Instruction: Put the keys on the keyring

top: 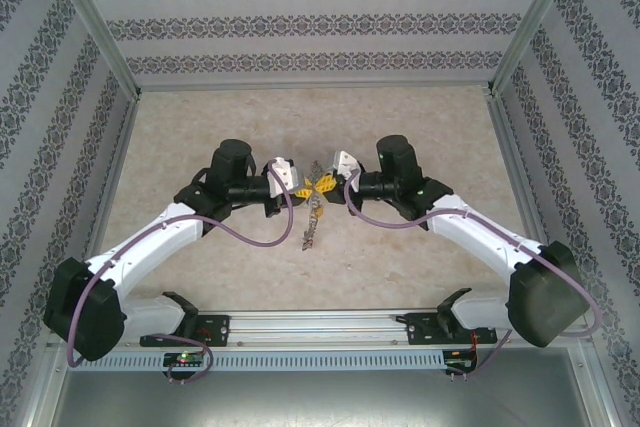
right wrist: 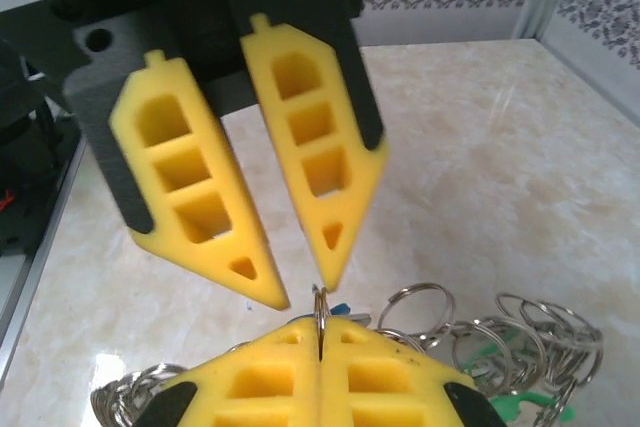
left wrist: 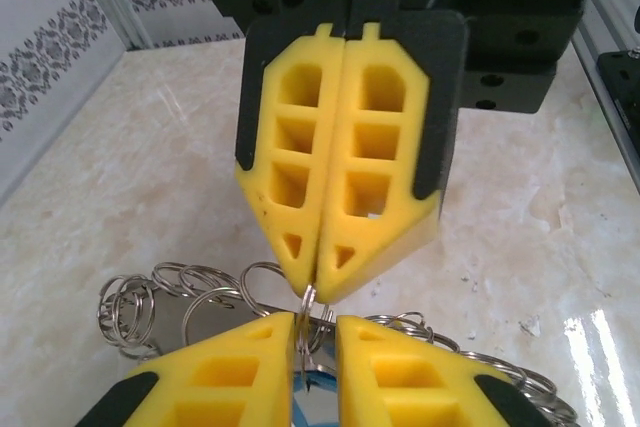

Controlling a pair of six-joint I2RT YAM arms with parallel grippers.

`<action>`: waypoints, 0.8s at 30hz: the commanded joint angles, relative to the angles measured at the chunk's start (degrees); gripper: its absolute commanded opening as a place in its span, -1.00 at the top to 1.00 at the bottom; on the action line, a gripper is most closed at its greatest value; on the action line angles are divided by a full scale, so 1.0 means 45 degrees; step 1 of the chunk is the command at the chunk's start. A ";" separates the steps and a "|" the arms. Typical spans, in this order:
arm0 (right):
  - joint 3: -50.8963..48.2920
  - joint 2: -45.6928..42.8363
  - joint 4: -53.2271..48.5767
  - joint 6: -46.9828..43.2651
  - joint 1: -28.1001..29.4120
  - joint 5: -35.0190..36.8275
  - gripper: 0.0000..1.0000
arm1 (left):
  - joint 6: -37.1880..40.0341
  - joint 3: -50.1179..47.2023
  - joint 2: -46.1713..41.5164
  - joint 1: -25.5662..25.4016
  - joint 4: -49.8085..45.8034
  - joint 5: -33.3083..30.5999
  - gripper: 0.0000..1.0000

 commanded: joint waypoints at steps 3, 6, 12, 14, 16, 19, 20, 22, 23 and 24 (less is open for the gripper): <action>-0.0341 -0.0692 0.2797 0.1911 -0.0127 0.0020 1.00 | -0.0622 -0.0185 -0.0055 0.0168 0.1127 0.0434 0.66; -0.0425 -0.0692 0.3410 0.2458 -0.0137 0.0102 1.00 | -0.0589 0.0016 0.0218 0.0172 0.1170 0.0477 0.66; -0.0898 -0.0833 0.4997 0.3772 -0.0143 0.0878 1.00 | -0.0621 0.0154 0.0334 0.0162 0.1241 0.0562 0.66; -0.1355 -0.0897 0.6248 0.4642 -0.0127 0.1747 1.00 | -0.0798 0.0063 0.0319 0.0161 0.1490 0.0547 0.67; -0.1980 -0.0877 0.7881 0.5724 -0.0127 0.2722 1.00 | -0.1073 -0.0148 0.0278 0.0172 0.1880 0.0581 0.68; -0.2481 -0.0660 0.9440 0.6781 -0.0041 0.3377 1.00 | -0.1356 -0.0369 0.0269 0.0174 0.2158 0.0610 0.71; -0.2466 -0.0600 0.9486 0.6782 0.0082 0.3365 1.00 | -0.1436 -0.0446 0.0271 0.0145 0.2251 0.0617 0.72; -0.2467 -0.0538 0.9557 0.6757 0.0304 0.3609 1.00 | -0.1560 -0.0523 0.0251 0.0148 0.2424 0.0615 0.72; -0.2465 -0.0484 0.9644 0.6796 0.0402 0.3699 1.00 | -0.1707 -0.0554 0.0251 0.0154 0.2577 0.0618 0.70; -0.2448 -0.0431 0.9733 0.6833 0.0501 0.3755 1.00 | -0.1828 -0.0597 0.0262 0.0153 0.2738 0.0632 0.68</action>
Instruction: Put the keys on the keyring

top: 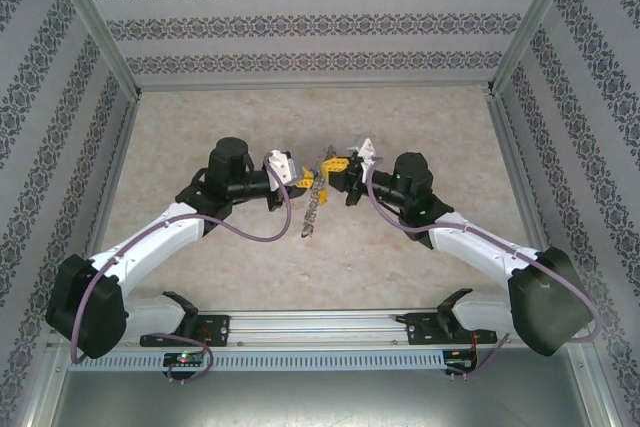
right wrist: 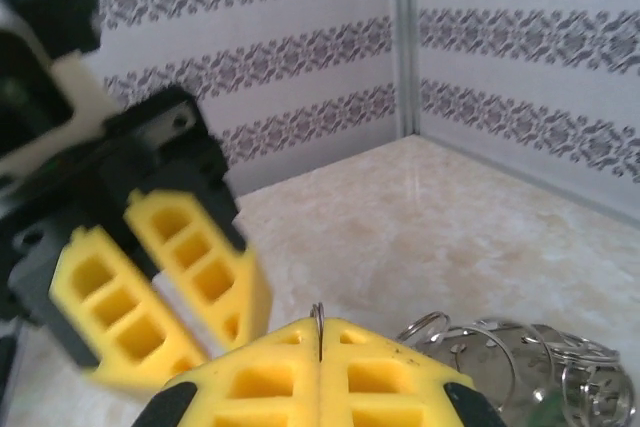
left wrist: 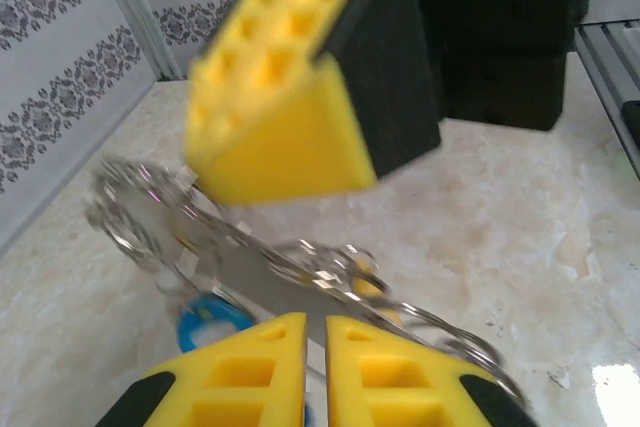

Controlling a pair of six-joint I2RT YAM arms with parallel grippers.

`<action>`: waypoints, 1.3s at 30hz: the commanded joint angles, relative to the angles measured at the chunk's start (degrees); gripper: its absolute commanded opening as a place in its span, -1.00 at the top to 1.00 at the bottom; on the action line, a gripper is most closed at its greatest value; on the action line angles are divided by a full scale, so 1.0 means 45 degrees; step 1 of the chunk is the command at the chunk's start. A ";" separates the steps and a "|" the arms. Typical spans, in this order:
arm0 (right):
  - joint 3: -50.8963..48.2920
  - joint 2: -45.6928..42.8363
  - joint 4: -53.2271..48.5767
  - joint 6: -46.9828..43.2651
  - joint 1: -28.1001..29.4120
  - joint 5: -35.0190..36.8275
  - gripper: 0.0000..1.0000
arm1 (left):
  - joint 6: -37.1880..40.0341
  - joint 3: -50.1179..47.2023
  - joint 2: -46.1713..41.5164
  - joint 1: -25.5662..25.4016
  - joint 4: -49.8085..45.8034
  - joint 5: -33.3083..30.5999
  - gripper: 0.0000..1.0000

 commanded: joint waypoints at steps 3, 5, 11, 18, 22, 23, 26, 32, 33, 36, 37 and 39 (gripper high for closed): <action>0.0270 0.0241 0.2240 0.0722 0.0577 0.0705 1.00 | -0.1061 -0.0355 0.0020 0.0052 0.1605 0.0332 0.63; 0.0353 0.0342 0.2289 0.0664 0.0673 0.0653 1.00 | -0.1314 -0.0411 0.0013 0.0046 0.1973 0.0184 0.59; 0.0487 0.0337 0.1964 0.0018 0.0685 0.0190 1.00 | -0.1338 -0.0709 -0.0993 0.0312 0.1673 -0.0705 0.48; 0.0758 0.0531 0.1890 0.0086 0.0611 -0.0595 1.00 | -0.1448 -0.1170 -0.2837 0.0771 0.0867 -0.1314 0.34; 0.0917 0.0663 0.1856 0.0099 0.0636 -0.0930 1.00 | -0.1754 -0.0817 -0.2436 0.0756 0.0817 -0.1078 0.27; 0.0937 0.0682 0.1851 0.0082 0.0636 -0.0996 1.00 | -0.1869 -0.0683 -0.2259 0.0765 0.0794 -0.0984 0.26; 0.1084 0.0776 0.1831 0.0057 0.0665 -0.1230 1.00 | -0.2432 -0.0297 -0.1634 0.0761 0.1065 -0.0714 0.24; 0.1345 0.0996 0.1755 -0.0020 0.0717 -0.1620 1.00 | -0.3095 0.0159 -0.0881 0.0767 0.1198 -0.0516 0.25; 0.1369 0.1026 0.1734 -0.0031 0.0733 -0.1652 1.00 | -0.3125 0.0170 -0.0860 0.0757 0.1255 -0.0410 0.26; 0.1445 0.1132 0.1642 -0.0166 0.0753 -0.1780 1.00 | -0.3140 0.0203 -0.0911 0.0767 0.1265 -0.0175 0.30; 0.1456 0.1151 0.1582 -0.0258 0.0752 -0.1854 1.00 | -0.3072 0.0204 -0.0963 0.0756 0.1209 -0.0049 0.33; 0.1504 0.1194 0.1466 -0.0400 0.0768 -0.1889 1.00 | -0.2910 0.0226 -0.1049 0.0756 0.1025 0.0122 0.46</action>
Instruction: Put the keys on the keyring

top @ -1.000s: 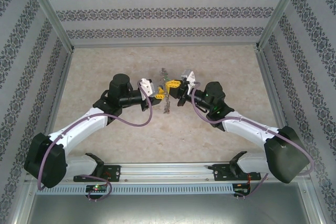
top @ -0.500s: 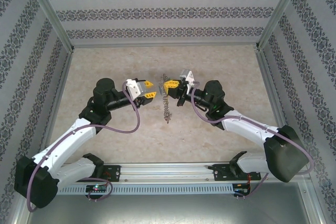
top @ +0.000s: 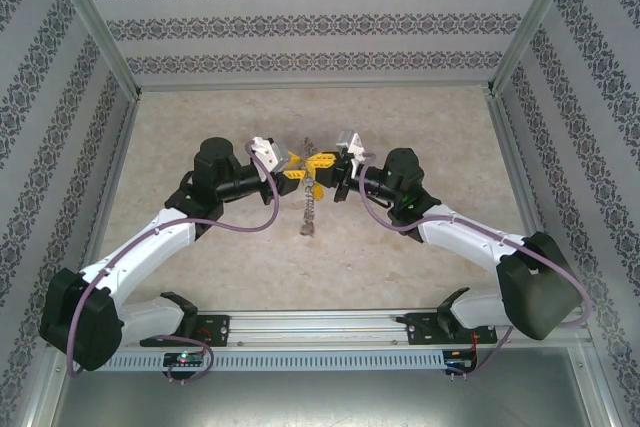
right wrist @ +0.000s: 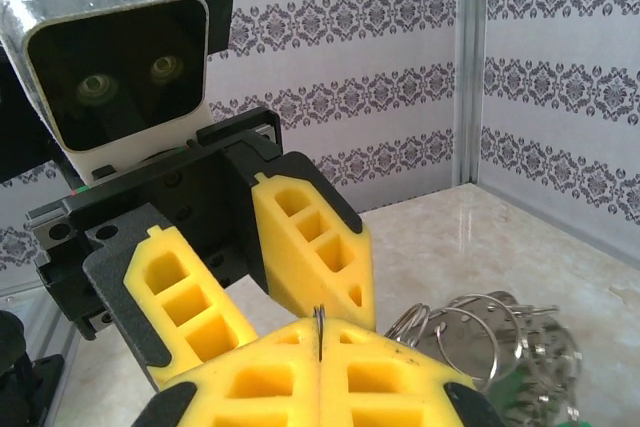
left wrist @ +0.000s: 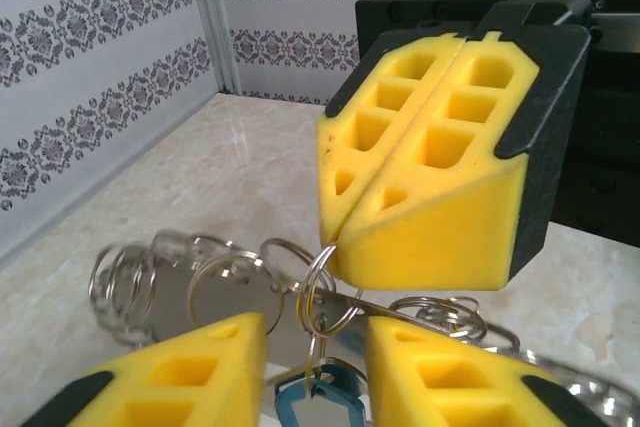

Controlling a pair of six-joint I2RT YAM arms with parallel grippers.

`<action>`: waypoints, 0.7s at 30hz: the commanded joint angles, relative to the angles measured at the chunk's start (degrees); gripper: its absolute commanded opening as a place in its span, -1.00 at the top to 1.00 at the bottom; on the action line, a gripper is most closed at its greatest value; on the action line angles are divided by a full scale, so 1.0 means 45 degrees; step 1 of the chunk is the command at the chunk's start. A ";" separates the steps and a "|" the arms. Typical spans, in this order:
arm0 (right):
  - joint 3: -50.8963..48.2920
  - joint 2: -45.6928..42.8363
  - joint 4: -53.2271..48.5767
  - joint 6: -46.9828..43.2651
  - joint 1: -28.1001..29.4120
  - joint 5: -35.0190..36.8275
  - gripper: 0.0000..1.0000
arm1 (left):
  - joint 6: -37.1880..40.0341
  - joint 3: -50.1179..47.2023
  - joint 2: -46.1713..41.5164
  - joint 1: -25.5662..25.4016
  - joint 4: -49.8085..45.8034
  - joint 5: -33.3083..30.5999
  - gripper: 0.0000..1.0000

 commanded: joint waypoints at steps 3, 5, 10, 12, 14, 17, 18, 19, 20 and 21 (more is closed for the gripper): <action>0.0553 0.0083 0.0441 -0.0473 0.0161 -0.0654 1.00 | 0.0103 0.0476 -0.0255 0.0105 -0.0365 0.0796 0.63; 0.0572 0.0112 0.0375 -0.0555 0.0151 -0.0763 1.00 | 0.0217 0.0505 -0.0293 0.0105 -0.0503 0.0841 0.71; 0.0535 0.0078 -0.0033 -0.1037 0.0179 -0.1180 1.00 | 0.0389 0.0604 -0.0280 0.0126 -0.0712 0.0730 0.97; 0.0496 -0.0012 -0.0260 -0.1485 0.0163 -0.1494 1.00 | 0.0656 0.0757 -0.0249 0.0146 -0.1097 0.0747 1.00; 0.0556 -0.0149 -0.1605 -0.2436 0.0084 -0.2186 1.00 | 0.0976 0.0968 -0.0214 0.0145 -0.1617 0.0801 1.00; 0.0898 -0.0258 -0.3980 -0.3949 -0.0157 -0.2958 0.75 | 0.1577 0.1314 -0.0071 0.0150 -0.2538 0.1063 1.00; 0.1044 -0.0288 -0.4759 -0.4458 -0.0251 -0.3153 0.70 | 0.1841 0.1480 0.0005 0.0144 -0.2917 0.1150 1.00; 0.1216 -0.0316 -0.5703 -0.5119 -0.0367 -0.3370 0.69 | 0.2087 0.1646 0.0076 0.0151 -0.3352 0.1195 1.00; 0.1454 -0.0335 -0.6741 -0.5833 -0.0469 -0.3517 0.64 | 0.2387 0.1770 0.0092 0.0157 -0.3726 0.1249 1.00; 0.1740 -0.0337 -0.7769 -0.6570 -0.0534 -0.3608 0.59 | 0.2660 0.1898 0.0163 0.0149 -0.4087 0.1276 1.00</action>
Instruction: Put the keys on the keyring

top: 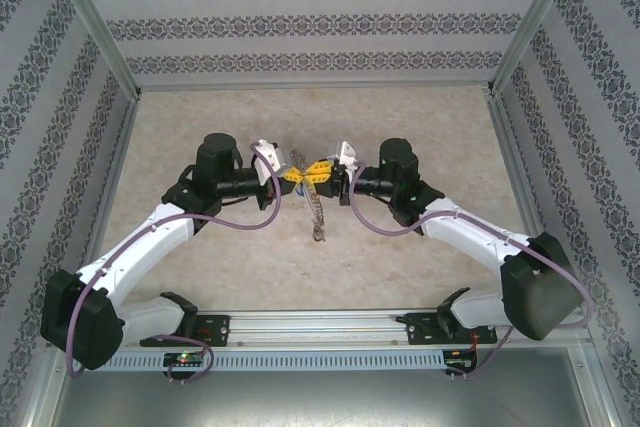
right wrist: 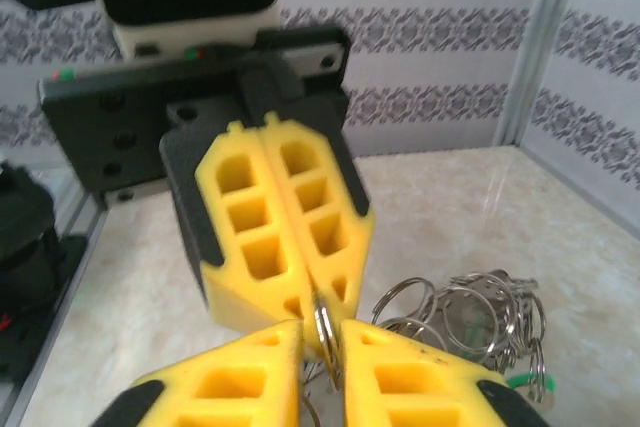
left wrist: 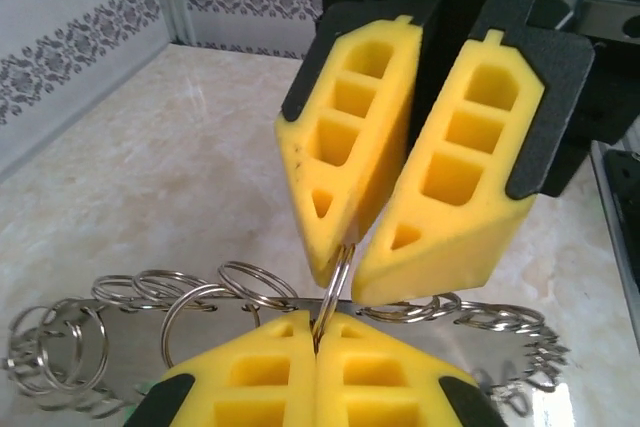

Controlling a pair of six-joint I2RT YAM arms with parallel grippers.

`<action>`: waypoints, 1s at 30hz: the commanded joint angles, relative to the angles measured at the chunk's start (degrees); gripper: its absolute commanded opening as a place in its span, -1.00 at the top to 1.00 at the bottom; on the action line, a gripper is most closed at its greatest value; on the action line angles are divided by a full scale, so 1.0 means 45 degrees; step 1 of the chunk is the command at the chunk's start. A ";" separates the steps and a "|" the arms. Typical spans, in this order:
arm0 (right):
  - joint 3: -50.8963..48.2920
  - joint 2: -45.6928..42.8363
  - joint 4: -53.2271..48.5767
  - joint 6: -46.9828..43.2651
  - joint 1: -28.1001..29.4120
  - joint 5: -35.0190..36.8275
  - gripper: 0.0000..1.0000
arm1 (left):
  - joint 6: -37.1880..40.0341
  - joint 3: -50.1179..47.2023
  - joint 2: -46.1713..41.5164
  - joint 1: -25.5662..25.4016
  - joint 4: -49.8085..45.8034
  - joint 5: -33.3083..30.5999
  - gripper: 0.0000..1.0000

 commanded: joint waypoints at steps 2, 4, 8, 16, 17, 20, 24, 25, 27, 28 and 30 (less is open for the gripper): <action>0.1472 -0.0208 -0.6164 -0.4483 -0.0244 -0.1512 0.49 | 0.1981 0.1242 0.0164 0.0038 -0.1862 0.0477 1.00; 0.2245 -0.0061 -0.8269 -0.6177 -0.0319 -0.1598 0.45 | 0.2698 0.1617 0.0362 0.0023 -0.2904 0.0430 1.00; 0.3489 0.0433 -1.0633 -0.7821 -0.0485 -0.1740 0.42 | 0.3745 0.1947 0.0516 0.0003 -0.4175 0.0446 1.00; 0.4621 0.1339 -1.1053 -0.8111 -0.0192 -0.1801 0.41 | 0.4225 0.1987 0.0778 -0.0016 -0.4625 0.0732 1.00; 0.4664 0.1418 -1.0995 -0.8060 -0.0114 -0.1688 0.41 | 0.4221 0.1998 0.0805 -0.0016 -0.4610 0.0786 1.00; 0.4885 0.1700 -1.0882 -0.7841 0.0079 -0.1162 0.40 | 0.4280 0.1978 0.0885 -0.0026 -0.4606 0.1006 1.00; 0.4949 0.1856 -1.0670 -0.7596 0.0129 -0.0840 0.37 | 0.4328 0.1947 0.0927 -0.0043 -0.4661 0.1106 1.00; 0.4949 0.1873 -1.0622 -0.7547 0.0154 -0.0831 0.37 | 0.4357 0.1951 0.0941 -0.0056 -0.4712 0.1149 1.00; 0.4998 0.1928 -1.0583 -0.7464 0.0196 -0.0847 0.36 | 0.4356 0.1931 0.0956 -0.0065 -0.4743 0.1168 1.00; 0.5008 0.1953 -1.0543 -0.7407 0.0234 -0.0866 0.35 | 0.4358 0.1932 0.0981 -0.0068 -0.4720 0.1204 1.00; 0.5047 0.2049 -1.0439 -0.7286 0.0313 -0.0973 0.29 | 0.4376 0.1950 0.1005 -0.0094 -0.4741 0.1290 1.00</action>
